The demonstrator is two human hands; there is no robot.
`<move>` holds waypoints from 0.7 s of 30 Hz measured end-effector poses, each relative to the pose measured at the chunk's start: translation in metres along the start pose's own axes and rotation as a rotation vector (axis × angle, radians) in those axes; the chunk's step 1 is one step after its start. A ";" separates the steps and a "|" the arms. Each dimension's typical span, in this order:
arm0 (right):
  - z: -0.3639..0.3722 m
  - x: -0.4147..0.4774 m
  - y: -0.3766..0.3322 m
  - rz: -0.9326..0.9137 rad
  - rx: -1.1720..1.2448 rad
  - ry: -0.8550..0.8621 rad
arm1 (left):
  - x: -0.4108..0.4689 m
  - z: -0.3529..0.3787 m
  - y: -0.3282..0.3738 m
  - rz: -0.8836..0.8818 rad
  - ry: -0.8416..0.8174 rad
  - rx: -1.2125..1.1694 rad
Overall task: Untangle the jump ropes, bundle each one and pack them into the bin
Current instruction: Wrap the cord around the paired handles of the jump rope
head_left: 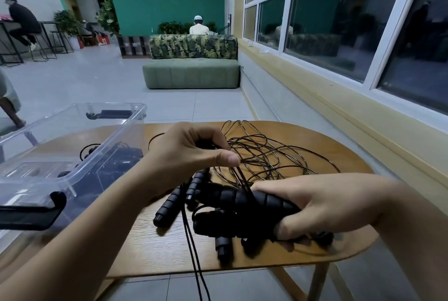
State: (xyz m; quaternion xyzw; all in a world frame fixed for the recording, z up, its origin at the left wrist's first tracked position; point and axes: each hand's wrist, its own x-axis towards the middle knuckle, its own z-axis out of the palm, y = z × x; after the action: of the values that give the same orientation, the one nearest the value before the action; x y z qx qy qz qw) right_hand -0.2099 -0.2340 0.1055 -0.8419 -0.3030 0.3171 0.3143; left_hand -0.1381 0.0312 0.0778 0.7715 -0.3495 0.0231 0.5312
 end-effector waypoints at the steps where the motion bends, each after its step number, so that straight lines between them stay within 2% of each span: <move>1: 0.002 0.002 -0.001 -0.019 -0.027 -0.024 | 0.000 0.000 -0.002 -0.003 -0.013 -0.001; 4: 0.007 0.002 -0.009 -0.089 -0.122 -0.075 | 0.004 0.006 -0.010 -0.025 -0.111 -0.050; 7: 0.003 -0.008 -0.011 -0.154 -0.019 -0.028 | 0.006 0.011 -0.032 -0.126 -0.140 -0.119; 9: 0.001 -0.013 -0.007 -0.182 0.147 0.093 | 0.004 0.015 -0.050 -0.218 -0.114 -0.128; 11: 0.001 -0.012 -0.001 -0.225 0.261 0.286 | 0.000 0.027 -0.056 -0.292 -0.069 -0.083; 13: -0.001 -0.008 0.005 -0.233 0.349 0.426 | 0.000 0.047 -0.040 -0.287 -0.034 -0.029; 16: -0.003 -0.003 0.012 -0.139 0.322 0.590 | 0.000 0.069 -0.016 -0.255 -0.004 0.041; 21: -0.003 0.007 0.015 -0.002 0.147 0.777 | -0.001 0.081 -0.017 -0.194 -0.128 0.445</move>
State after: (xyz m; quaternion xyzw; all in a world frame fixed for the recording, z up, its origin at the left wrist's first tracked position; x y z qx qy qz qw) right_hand -0.1989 -0.2397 0.0940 -0.8742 -0.1387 -0.0045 0.4654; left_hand -0.1566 -0.0325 0.0281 0.8993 -0.2931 -0.0004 0.3247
